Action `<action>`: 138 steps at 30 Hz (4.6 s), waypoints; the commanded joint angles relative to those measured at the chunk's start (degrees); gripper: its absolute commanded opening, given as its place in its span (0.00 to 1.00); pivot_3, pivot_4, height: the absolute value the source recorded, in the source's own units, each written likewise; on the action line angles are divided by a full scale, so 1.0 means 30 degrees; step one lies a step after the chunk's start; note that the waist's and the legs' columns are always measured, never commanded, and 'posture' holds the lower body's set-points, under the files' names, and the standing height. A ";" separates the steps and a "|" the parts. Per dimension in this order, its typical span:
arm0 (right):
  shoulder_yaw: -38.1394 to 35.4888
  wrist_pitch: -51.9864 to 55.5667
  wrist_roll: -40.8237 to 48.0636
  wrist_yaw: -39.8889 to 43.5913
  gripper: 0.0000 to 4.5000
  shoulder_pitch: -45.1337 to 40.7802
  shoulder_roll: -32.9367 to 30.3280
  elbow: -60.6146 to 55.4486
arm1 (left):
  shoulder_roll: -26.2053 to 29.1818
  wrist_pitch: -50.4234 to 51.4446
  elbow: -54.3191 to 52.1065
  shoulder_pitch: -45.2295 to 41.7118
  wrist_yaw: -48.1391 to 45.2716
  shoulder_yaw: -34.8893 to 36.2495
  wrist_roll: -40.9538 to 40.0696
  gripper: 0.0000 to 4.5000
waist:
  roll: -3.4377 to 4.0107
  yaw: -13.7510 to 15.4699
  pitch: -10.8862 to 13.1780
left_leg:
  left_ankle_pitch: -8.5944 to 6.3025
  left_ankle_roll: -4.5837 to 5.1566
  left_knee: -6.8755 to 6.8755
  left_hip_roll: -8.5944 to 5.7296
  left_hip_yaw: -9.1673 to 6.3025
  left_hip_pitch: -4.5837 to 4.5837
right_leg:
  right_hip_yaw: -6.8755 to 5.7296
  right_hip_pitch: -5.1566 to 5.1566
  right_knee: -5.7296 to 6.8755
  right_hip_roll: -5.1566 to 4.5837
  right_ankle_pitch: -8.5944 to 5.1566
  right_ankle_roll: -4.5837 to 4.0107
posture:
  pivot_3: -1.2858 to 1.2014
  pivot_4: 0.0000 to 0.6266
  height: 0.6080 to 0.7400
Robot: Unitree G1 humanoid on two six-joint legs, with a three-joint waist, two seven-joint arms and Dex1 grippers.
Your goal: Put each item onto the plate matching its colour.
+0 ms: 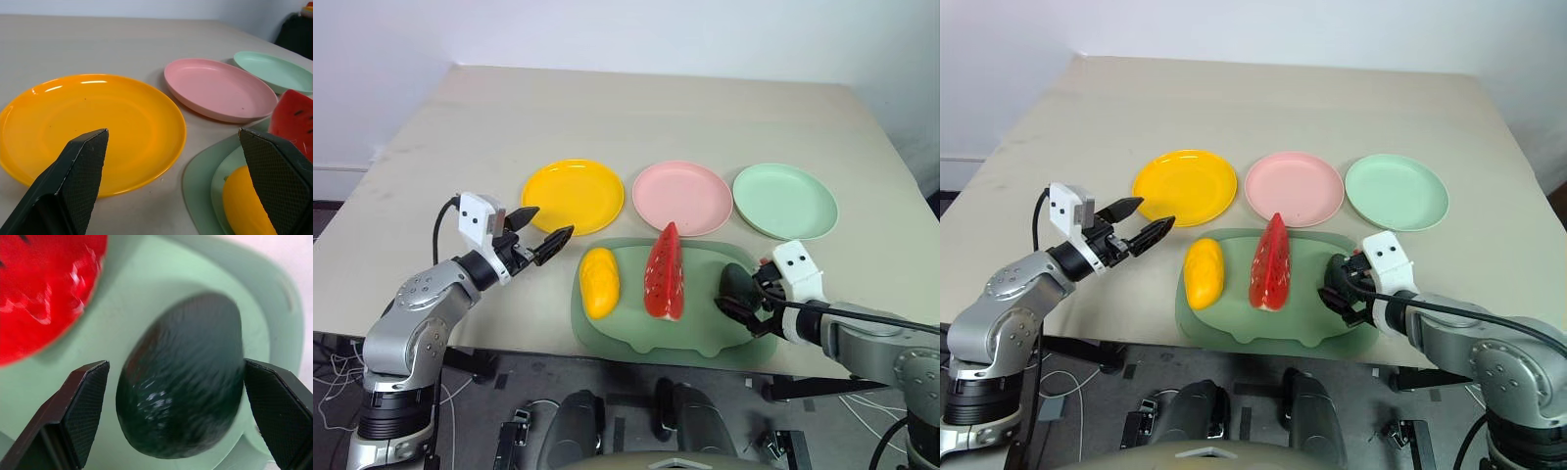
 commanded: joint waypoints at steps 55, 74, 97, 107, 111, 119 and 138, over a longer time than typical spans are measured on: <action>0.1796 0.3522 -0.7825 1.0873 0.99 -1.1810 0.1900 0.2804 | 0.0075 -0.0424 -0.1501 0.0151 0.1388 0.0756 -0.0312 1.00 | 0.0058 -0.0384 0.0028 | 0.0005 -0.0012 -0.0008 0.0030 -0.0018 -0.0035 | -0.0024 -0.0043 0.0027 -0.0021 0.0013 -0.0005 | 0.52 0.24 1.00; 0.5842 0.3522 -0.2167 0.3518 0.99 -0.9494 0.0817 0.2327 | -0.0005 -0.0587 -0.1673 0.0540 0.1417 0.0756 -0.0368 1.00 | 0.0046 -0.0517 0.0023 | 0.0001 -0.0004 -0.0022 -0.0003 -0.0004 -0.0020 | -0.0020 -0.0035 0.0016 -0.0017 0.0011 -0.0001 | 0.52 0.24 1.00; 1.1265 -0.8035 -1.1688 1.0769 0.39 -1.7432 -0.0776 1.4459 | 0.0461 -0.0786 -0.1952 0.0804 0.1670 0.1223 -0.0310 1.00 | 0.0047 -0.0583 0.0026 | -0.0001 0.0000 -0.0037 -0.0003 0.0012 -0.0036 | -0.0020 -0.0057 -0.0006 -0.0005 0.0010 -0.0001 | 0.52 0.24 1.00; 1.2763 -1.5666 -1.6655 1.4466 0.61 -1.9376 0.2673 2.3799 | 0.0798 0.0063 -0.3464 0.1521 0.2333 0.1870 -0.0735 1.00 | 0.0065 -0.0832 0.0038 | 0.0006 -0.0010 -0.0040 0.0015 0.0024 -0.0054 | -0.0021 -0.0076 0.0011 -0.0013 0.0015 0.0003 | 0.52 0.24 1.00; 1.1929 -1.7440 -1.7366 1.5040 0.92 -1.9130 0.2652 2.2806 | 0.0969 0.1118 -0.4571 0.2122 0.2921 0.2414 -0.1402 1.00 | 0.0068 -0.0932 0.0040 | 0.0011 -0.0021 -0.0040 0.0026 0.0022 -0.0055 | -0.0020 -0.0076 0.0009 -0.0022 0.0015 0.0004 | 0.52 0.24 1.00; 0.8425 -1.9072 -1.6924 1.5165 0.99 -1.7284 0.1214 1.8059 | 0.1351 0.5559 -0.8143 0.2161 0.5930 0.2093 -0.3927 1.00 | 0.0067 -0.0820 0.0041 | 0.0030 -0.0055 -0.0039 0.0026 -0.0006 -0.0044 | -0.0025 -0.0066 0.0023 -0.0027 0.0015 0.0004 | 0.52 0.24 1.00; 0.4094 -1.6422 -1.2183 1.7612 0.99 -1.0494 -0.0429 1.0478 | -0.4082 1.7150 -0.8782 -0.2177 1.6964 -0.1361 -0.8085 1.00 | 0.0055 -0.0498 0.0045 | 0.0062 -0.0111 -0.0034 -0.0008 -0.0016 0.0019 | -0.0009 -0.0001 0.0025 -0.0002 0.0018 0.0005 | 0.52 0.24 1.00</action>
